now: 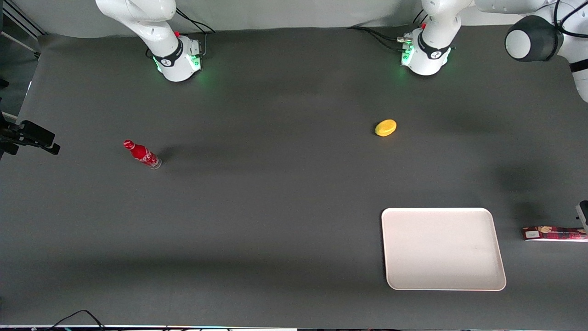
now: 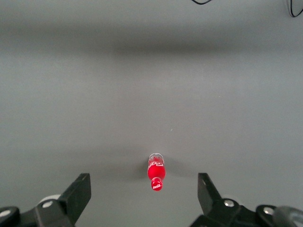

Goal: Place red cookie box on tray
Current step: 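Close the left gripper on the end of the shortbread box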

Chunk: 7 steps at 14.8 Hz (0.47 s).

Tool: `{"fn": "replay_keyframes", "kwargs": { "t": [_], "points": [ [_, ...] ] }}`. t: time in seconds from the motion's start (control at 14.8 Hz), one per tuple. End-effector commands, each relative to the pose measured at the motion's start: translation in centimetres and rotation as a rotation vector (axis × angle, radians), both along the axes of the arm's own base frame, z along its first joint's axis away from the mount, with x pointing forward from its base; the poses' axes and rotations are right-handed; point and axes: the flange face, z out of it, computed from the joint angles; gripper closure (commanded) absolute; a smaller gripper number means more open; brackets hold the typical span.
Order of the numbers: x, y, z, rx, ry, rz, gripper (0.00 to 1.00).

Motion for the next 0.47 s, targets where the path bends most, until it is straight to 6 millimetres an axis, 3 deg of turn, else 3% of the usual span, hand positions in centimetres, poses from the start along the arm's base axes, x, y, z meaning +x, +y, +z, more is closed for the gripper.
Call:
{"fn": "replay_keyframes", "kwargs": {
  "t": [0.0, 0.34, 0.41],
  "points": [
    [0.7, 0.5, -2.3, -0.011, -0.038, -0.017, 0.00],
    [0.6, 0.4, -4.5, -0.028, -0.033, -0.007, 0.02],
    [0.5, 0.4, -4.7, -0.031, -0.031, -0.006, 0.10]
  ]
}}
